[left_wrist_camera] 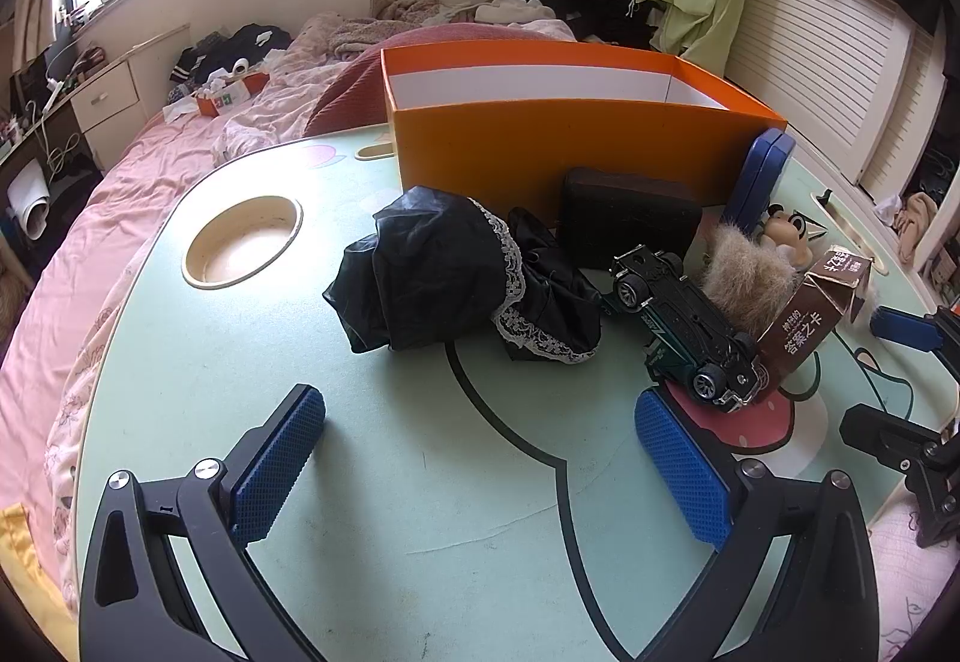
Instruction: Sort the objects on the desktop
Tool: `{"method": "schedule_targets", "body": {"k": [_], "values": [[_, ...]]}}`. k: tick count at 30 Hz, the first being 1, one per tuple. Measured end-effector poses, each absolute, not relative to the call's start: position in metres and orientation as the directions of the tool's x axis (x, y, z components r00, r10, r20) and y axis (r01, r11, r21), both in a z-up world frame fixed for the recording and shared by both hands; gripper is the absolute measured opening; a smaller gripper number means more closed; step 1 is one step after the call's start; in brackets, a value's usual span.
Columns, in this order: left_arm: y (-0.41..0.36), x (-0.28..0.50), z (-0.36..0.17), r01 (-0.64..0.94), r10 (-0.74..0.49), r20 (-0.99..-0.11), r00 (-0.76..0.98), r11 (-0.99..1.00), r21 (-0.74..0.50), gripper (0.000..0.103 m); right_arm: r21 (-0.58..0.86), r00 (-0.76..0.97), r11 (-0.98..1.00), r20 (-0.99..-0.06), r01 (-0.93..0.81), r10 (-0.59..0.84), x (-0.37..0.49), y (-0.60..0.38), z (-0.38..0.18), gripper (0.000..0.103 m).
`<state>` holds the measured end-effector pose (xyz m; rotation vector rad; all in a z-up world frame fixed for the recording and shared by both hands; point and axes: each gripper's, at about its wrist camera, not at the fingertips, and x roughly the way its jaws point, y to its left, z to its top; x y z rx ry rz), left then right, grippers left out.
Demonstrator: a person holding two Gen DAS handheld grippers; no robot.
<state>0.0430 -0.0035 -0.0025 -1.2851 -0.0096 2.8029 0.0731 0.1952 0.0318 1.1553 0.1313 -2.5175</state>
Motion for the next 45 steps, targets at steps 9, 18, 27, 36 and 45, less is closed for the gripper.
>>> {"method": "schedule_targets", "body": {"k": [9,18,27,36,45], "values": [[-0.008,0.046,0.003,-0.056,0.056,-0.754,-0.654,-0.998,-0.025,0.103,0.068,-0.598,-0.928,-0.748,0.365,-0.290,0.073,0.195,0.032,0.102],[0.028,0.063,0.008,-0.363,0.249,-0.794,-0.555,-0.931,-0.038,0.103,0.070,-0.598,-0.929,-0.747,0.364,-0.291,0.073,0.195,0.032,0.102],[0.001,0.058,0.011,-0.095,0.078,-0.845,-0.529,-0.995,-0.032,0.103,0.068,-0.597,-0.930,-0.749,0.362,-0.288,0.072,0.193,0.034,0.102],[0.021,0.063,0.064,-0.017,0.036,-0.759,-0.651,-0.999,-0.033,0.103,-0.013,-0.616,-0.971,-0.775,0.240,-0.142,0.068,0.195,0.034,0.102],[0.025,0.048,0.006,-0.003,0.009,-0.869,-0.495,-1.000,-0.009,0.103,-0.018,-0.627,-0.983,-0.773,0.181,-0.101,0.067,0.201,0.033,0.102]]}}
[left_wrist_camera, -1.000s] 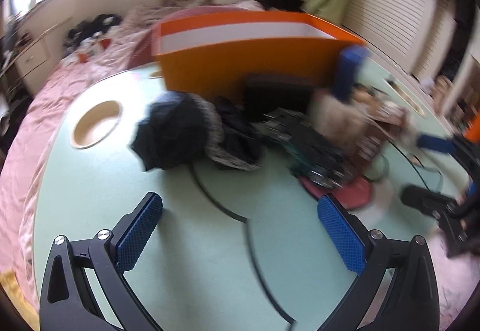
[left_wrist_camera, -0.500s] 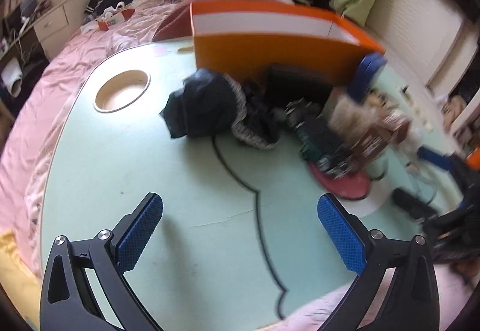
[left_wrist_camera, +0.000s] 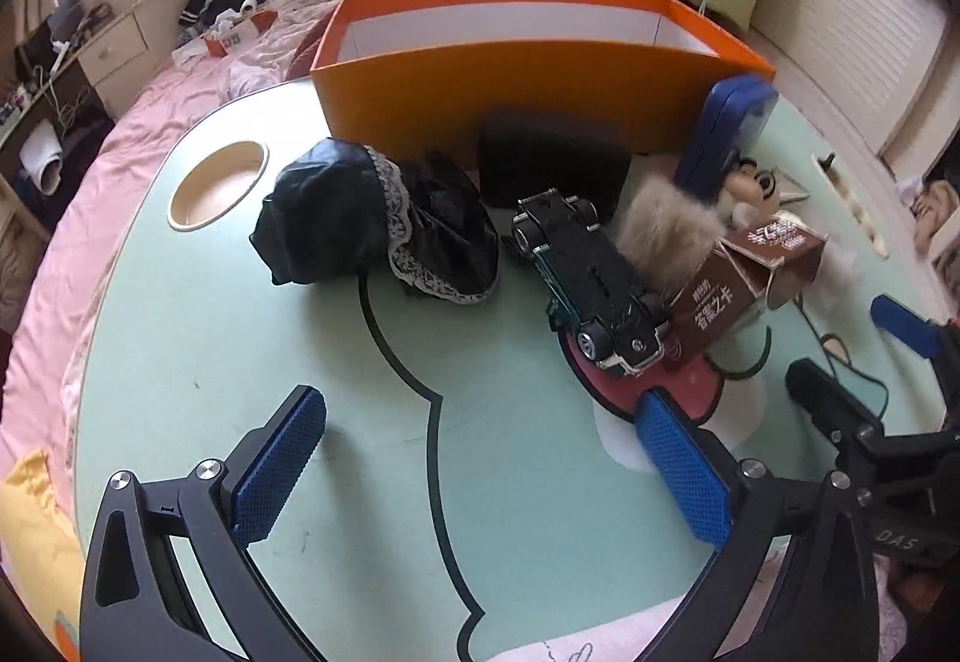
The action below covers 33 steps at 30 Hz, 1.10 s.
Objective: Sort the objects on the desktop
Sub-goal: 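Move the right gripper over the box toward the clear plastic bag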
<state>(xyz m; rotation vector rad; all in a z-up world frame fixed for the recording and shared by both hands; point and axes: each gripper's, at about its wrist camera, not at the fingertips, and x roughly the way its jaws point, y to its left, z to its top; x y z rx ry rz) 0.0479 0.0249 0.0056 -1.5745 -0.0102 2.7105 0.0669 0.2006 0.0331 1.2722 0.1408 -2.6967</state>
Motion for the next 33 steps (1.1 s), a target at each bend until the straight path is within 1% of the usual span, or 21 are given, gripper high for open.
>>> {"method": "schedule_targets", "body": {"k": [2,4,7,10,12,14,16,18,19,21,22,23,25,29,33], "values": [[0.021,0.048,0.004,0.016,-0.015,-0.868,-0.496,-1.000,0.008,0.103,-0.017,-0.626,-0.983,-0.773,0.182,-0.102,0.066,0.201,0.033,0.102],[0.017,0.045,0.001,0.012,0.016,-0.873,-0.488,-1.000,-0.025,0.103,-0.017,-0.626,-0.983,-0.773,0.182,-0.103,0.066,0.201,0.033,0.102],[0.015,0.043,0.002,0.005,0.019,-0.874,-0.486,-1.000,-0.025,0.103,-0.008,-0.624,-0.980,-0.772,0.200,-0.121,0.066,0.200,0.034,0.102],[0.012,0.040,0.002,0.000,0.027,-0.874,-0.484,-1.000,-0.030,0.103,0.049,-0.634,-0.967,-0.747,0.252,-0.203,0.063,0.201,0.049,0.082],[0.013,0.041,0.004,-0.004,0.029,-0.874,-0.485,-1.000,-0.031,0.103,0.077,-0.659,-0.962,-0.714,0.263,-0.237,0.052,0.199,0.077,0.081],[0.013,0.042,0.004,-0.005,0.029,-0.874,-0.486,-1.000,-0.031,0.103,0.111,-0.662,-0.944,-0.688,0.311,-0.298,0.031,0.189,0.106,0.081],[0.014,0.042,0.005,-0.005,0.029,-0.873,-0.486,-1.000,-0.030,0.103,0.138,-0.606,-0.923,-0.718,0.359,-0.343,-0.006,0.169,0.125,0.081],[0.014,0.042,0.005,-0.006,0.030,-0.874,-0.486,-1.000,-0.030,0.103,0.156,-0.528,-0.920,-0.778,0.360,-0.339,-0.049,0.142,0.131,0.081],[0.014,0.042,0.005,-0.007,0.030,-0.873,-0.486,-1.000,-0.031,0.103,0.185,-0.474,-0.914,-0.808,0.361,-0.350,-0.072,0.128,0.130,0.081],[0.015,0.042,0.005,-0.009,0.032,-0.873,-0.486,-0.999,-0.031,0.103,0.237,-0.399,-0.905,-0.837,0.352,-0.374,-0.102,0.108,0.126,0.081],[0.014,0.041,0.006,-0.012,0.034,-0.872,-0.487,-0.999,-0.032,0.103,0.247,-0.364,-0.904,-0.853,0.350,-0.374,-0.115,0.097,0.122,0.081],[0.014,0.041,0.006,-0.016,0.037,-0.872,-0.489,-0.999,-0.033,0.103,0.222,-0.343,-0.911,-0.874,0.347,-0.344,-0.127,0.082,0.116,0.081],[0.013,0.041,0.005,-0.021,0.042,-0.870,-0.492,-0.999,-0.037,0.103,0.195,-0.321,-0.921,-0.896,0.339,-0.308,-0.137,0.069,0.105,0.081],[0.011,0.042,0.005,-0.016,0.041,-0.868,-0.496,-0.999,-0.038,0.103,0.204,-0.228,-0.931,-0.933,0.303,-0.279,-0.150,0.055,0.073,0.081],[0.009,0.041,0.005,-0.013,0.040,-0.863,-0.503,-0.999,-0.039,0.103,0.186,-0.199,-0.937,-0.947,0.295,-0.251,-0.153,0.056,0.056,0.081]]}}
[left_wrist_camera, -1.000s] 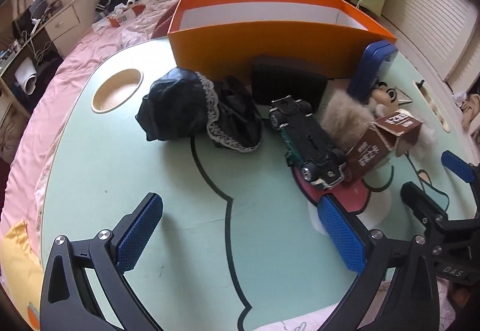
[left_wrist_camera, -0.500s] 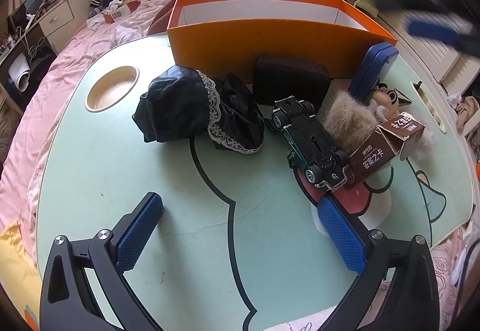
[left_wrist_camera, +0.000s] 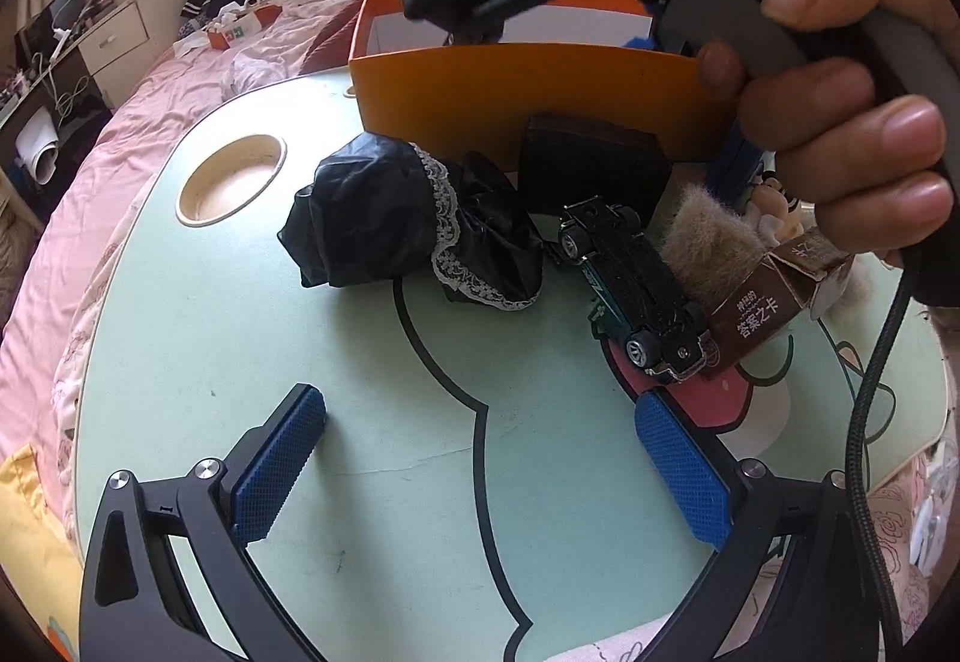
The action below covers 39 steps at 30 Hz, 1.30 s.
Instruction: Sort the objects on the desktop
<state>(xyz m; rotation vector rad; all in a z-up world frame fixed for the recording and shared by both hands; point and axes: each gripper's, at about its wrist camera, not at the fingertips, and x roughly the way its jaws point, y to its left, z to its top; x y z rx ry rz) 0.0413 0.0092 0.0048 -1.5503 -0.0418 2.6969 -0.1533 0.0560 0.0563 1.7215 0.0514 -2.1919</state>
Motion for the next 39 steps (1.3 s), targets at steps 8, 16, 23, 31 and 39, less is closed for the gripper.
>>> {"method": "schedule_targets", "body": {"k": [8,16,23,31,39], "values": [[0.008,0.041,0.005,-0.012,0.040,-0.862,-0.505,-0.999,-0.039,0.103,0.234,-0.158,-0.924,-0.944,0.303,-0.291,-0.155,0.053,0.054,0.081],[0.008,0.041,0.005,-0.012,0.041,-0.862,-0.505,-0.999,-0.040,0.103,0.255,-0.081,-0.903,-0.951,0.346,-0.299,-0.157,0.034,0.051,0.081],[0.008,0.041,0.005,-0.014,0.042,-0.862,-0.505,-0.999,-0.040,0.103,0.112,-0.146,-0.905,-0.971,0.411,-0.187,-0.157,0.026,0.051,0.050],[0.009,0.043,0.005,-0.016,0.044,-0.862,-0.505,-0.999,-0.041,0.103,-0.016,-0.243,-0.906,-0.965,0.423,-0.097,-0.147,0.038,0.053,0.008],[0.008,0.043,0.005,-0.018,0.044,-0.862,-0.505,-0.999,-0.041,0.103,0.200,-0.157,-0.919,-0.951,0.340,-0.265,-0.160,0.053,0.063,0.027]]}}
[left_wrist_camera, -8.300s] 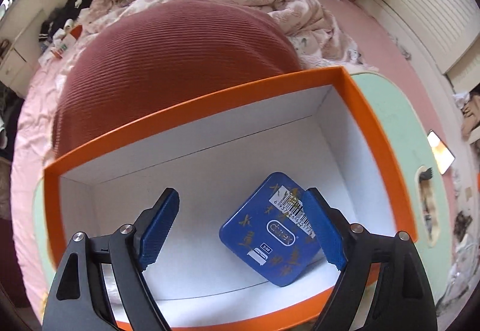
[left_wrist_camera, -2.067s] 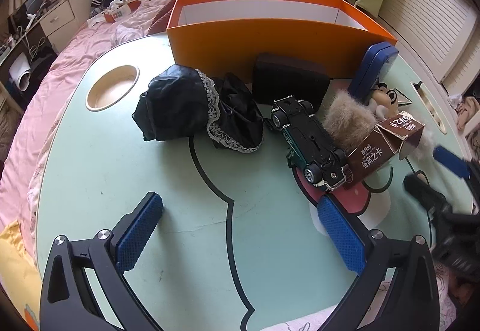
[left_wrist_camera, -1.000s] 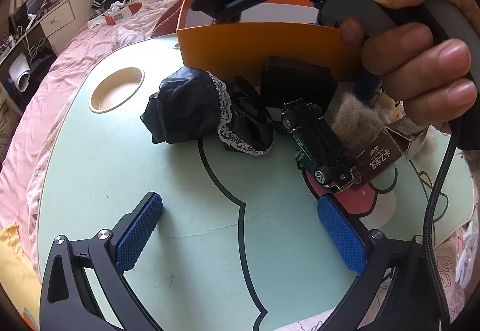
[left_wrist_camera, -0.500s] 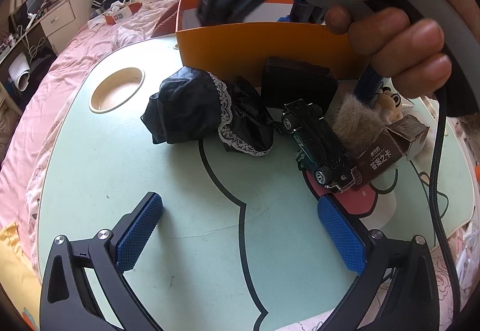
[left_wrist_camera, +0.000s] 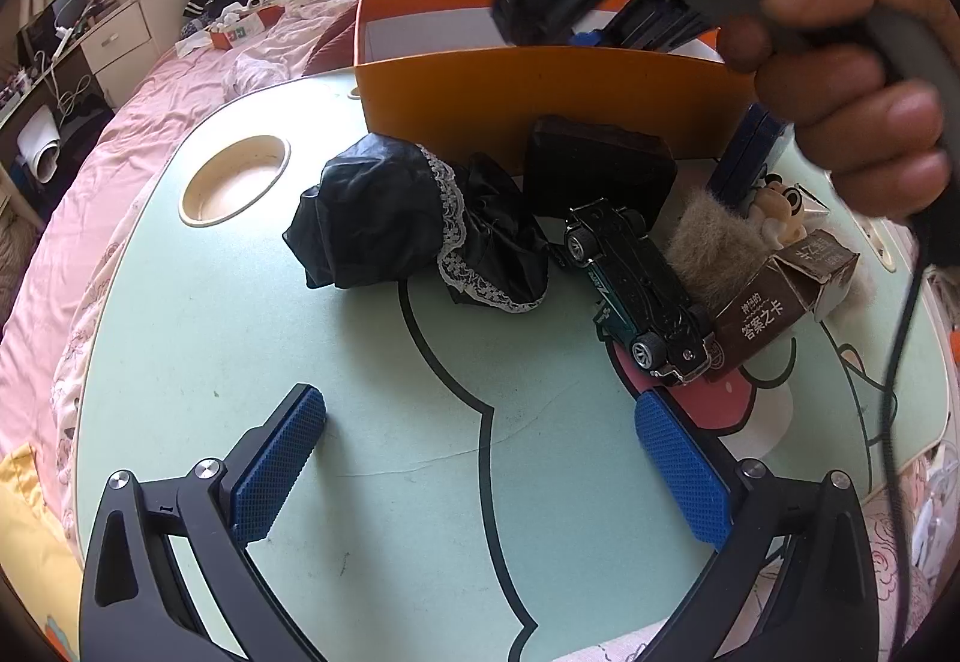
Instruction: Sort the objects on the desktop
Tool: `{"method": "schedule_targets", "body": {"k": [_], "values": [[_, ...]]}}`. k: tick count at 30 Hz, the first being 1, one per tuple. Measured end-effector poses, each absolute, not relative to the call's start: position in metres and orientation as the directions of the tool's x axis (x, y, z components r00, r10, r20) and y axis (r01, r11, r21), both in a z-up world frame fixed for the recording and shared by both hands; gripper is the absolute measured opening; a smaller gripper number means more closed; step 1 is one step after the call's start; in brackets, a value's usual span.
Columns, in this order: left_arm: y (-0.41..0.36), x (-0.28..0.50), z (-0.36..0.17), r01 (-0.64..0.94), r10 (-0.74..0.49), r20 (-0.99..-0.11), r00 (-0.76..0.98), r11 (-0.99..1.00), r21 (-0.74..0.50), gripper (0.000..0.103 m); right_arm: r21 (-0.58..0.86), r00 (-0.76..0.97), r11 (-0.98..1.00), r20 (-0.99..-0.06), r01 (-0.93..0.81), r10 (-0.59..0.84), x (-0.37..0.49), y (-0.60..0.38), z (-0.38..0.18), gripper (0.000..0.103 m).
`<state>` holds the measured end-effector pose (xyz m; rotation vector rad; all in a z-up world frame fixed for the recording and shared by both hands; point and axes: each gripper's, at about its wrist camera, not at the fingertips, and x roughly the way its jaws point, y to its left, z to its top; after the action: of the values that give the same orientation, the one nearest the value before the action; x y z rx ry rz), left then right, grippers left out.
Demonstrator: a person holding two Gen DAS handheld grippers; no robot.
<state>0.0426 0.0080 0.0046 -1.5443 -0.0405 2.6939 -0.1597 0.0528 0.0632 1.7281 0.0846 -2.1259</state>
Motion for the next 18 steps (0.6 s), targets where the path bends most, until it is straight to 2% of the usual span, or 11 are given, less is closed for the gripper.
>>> {"method": "schedule_targets", "body": {"k": [2,3,9,13,16,18], "values": [[0.008,0.043,0.004,-0.019,0.044,-0.862,-0.505,-0.999,-0.040,0.103,0.344,-0.111,-0.888,-0.913,0.304,-0.392,-0.165,0.061,0.074,0.051],[0.008,0.043,0.004,-0.019,0.044,-0.862,-0.505,-0.999,-0.040,0.103,0.376,-0.104,-0.877,-0.901,0.299,-0.422,-0.168,0.063,0.080,0.053],[0.008,0.042,0.004,-0.020,0.046,-0.861,-0.506,-0.999,-0.042,0.103,0.354,-0.061,-0.892,-0.921,0.282,-0.385,-0.175,0.063,0.087,0.053],[0.007,0.043,0.004,-0.021,0.048,-0.861,-0.507,-0.999,-0.043,0.103,0.246,-0.097,-0.924,-0.954,0.292,-0.285,-0.174,0.066,0.080,0.053],[0.007,0.043,0.005,-0.020,0.048,-0.860,-0.509,-0.999,-0.044,0.103,0.404,0.033,-0.873,-0.911,0.274,-0.411,-0.172,0.058,0.068,0.053],[0.007,0.043,0.005,-0.021,0.048,-0.860,-0.508,-0.999,-0.044,0.103,0.415,0.067,-0.870,-0.908,0.268,-0.413,-0.172,0.049,0.061,0.053]]}}
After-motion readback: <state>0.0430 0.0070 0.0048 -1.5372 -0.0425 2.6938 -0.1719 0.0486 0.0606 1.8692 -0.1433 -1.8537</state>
